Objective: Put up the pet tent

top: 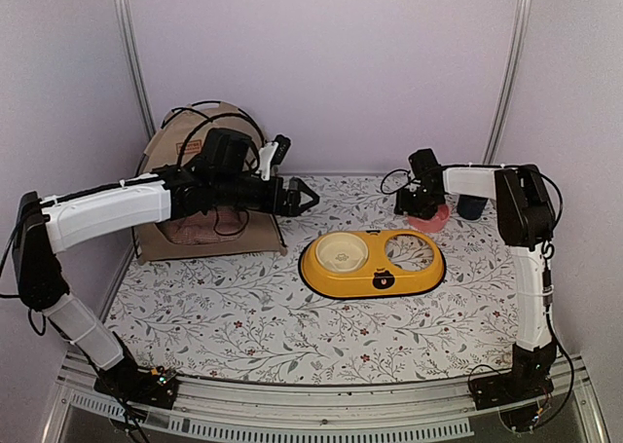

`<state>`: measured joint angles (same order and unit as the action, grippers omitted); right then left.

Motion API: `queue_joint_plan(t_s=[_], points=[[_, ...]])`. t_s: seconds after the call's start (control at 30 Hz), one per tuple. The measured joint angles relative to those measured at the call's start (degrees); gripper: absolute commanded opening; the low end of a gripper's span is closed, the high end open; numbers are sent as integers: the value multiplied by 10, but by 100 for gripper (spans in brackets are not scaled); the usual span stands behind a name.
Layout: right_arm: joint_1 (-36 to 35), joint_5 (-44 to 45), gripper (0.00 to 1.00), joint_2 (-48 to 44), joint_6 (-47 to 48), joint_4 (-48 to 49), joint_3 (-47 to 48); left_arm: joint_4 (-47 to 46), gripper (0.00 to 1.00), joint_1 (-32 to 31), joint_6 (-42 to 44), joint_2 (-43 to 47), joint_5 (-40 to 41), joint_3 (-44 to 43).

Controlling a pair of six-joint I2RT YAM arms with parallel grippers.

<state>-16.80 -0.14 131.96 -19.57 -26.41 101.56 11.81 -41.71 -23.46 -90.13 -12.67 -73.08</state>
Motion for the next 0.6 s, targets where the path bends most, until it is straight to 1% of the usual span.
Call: queue_joint_plan(t_s=[0.23, 0.4, 0.6], points=[[-43, -1, 55, -52, -27, 31, -87, 8, 99, 0, -4, -7, 16, -11], [-46, 5, 50, -66, -31, 42, -110, 10, 99, 0, -6, -17, 28, -23], [-47, 27, 44, -69, -25, 40, -116, 10, 99, 2, -6, -21, 33, -27]])
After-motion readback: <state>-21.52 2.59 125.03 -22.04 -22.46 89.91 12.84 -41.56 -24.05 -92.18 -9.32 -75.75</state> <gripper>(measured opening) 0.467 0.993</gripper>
